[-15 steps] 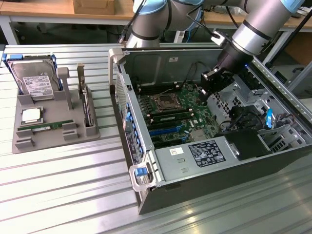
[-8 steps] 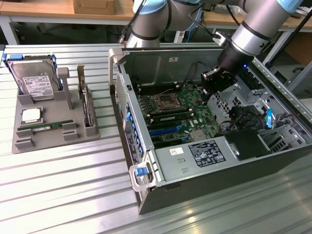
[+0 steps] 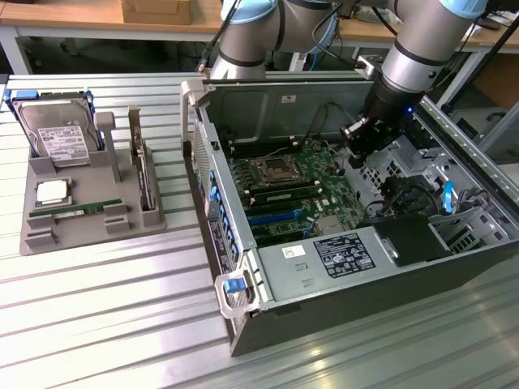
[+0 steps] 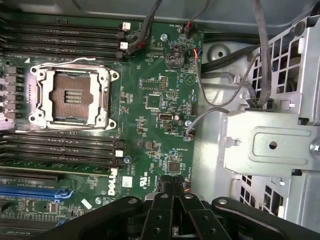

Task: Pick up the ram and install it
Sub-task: 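Press down the ram until it locks into place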

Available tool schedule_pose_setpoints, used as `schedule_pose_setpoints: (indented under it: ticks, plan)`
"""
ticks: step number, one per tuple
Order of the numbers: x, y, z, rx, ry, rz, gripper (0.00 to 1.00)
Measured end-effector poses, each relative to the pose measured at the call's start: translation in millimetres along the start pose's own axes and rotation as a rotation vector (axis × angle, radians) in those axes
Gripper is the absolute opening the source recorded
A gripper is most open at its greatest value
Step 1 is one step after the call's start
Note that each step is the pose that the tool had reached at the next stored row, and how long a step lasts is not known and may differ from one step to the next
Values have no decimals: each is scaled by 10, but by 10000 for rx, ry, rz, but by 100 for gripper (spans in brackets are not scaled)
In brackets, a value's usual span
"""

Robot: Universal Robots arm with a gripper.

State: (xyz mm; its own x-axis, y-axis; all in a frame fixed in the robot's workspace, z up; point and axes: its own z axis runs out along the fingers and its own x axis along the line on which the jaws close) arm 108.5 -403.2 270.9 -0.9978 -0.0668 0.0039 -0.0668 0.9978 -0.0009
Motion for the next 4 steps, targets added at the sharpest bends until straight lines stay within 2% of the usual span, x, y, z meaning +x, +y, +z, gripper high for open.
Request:
schedule_pose_setpoints:
  ticks: [4]
  plan:
    - [0,0,0,0,0,0,11]
